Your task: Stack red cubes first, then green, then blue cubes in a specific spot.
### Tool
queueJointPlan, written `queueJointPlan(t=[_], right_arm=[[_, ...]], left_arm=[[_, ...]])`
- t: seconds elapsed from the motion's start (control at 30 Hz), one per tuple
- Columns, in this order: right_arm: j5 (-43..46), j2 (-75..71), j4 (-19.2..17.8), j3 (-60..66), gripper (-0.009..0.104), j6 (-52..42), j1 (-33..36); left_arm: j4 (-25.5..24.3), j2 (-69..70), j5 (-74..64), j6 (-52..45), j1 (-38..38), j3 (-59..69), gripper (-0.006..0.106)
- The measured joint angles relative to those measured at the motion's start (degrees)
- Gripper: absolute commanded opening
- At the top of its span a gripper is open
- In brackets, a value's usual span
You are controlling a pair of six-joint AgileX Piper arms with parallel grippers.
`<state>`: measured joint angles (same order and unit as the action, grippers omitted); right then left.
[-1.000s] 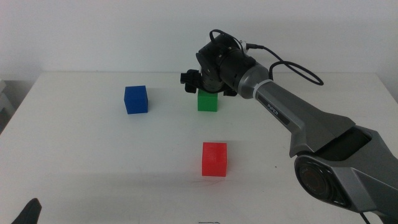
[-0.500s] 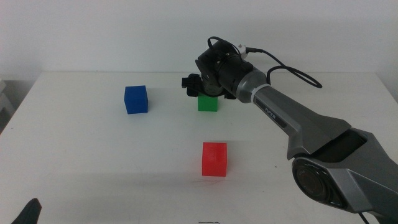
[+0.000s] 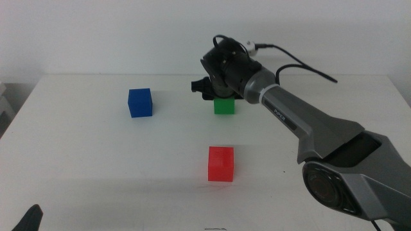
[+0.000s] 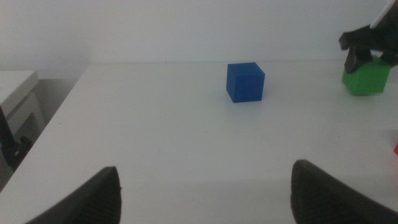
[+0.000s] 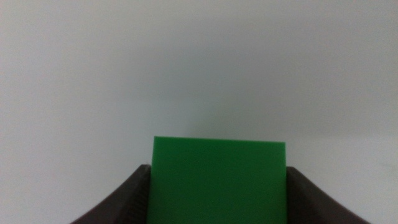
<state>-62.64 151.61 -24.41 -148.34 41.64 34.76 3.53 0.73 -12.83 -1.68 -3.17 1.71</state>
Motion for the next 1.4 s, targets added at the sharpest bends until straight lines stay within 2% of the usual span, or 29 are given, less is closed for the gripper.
queueJointPlan(t=[0.27,0.5,0.8,0.97,1.4], right_arm=[[-4.2,-8.7,-1.7,3.7,-0.001,-1.6,2.8],[-0.4,-24.0,-5.5,22.7,-0.001,4.7,7.0],[3.2,-39.8,-11.8,44.1,-0.001,17.1,12.4],[3.4,-42.8,-11.6,49.7,-0.001,19.9,14.9],[2.8,-42.9,-8.1,51.1,-0.001,20.7,15.5]], left_arm=[[0.0,0.0,0.0,0.0,0.0,0.0,0.094],[0.0,0.0,0.0,0.0,0.0,0.0,0.094],[0.0,0.0,0.0,0.0,0.0,0.0,0.094],[0.0,0.0,0.0,0.0,0.0,0.0,0.094],[0.0,0.0,0.0,0.0,0.0,0.0,0.094]])
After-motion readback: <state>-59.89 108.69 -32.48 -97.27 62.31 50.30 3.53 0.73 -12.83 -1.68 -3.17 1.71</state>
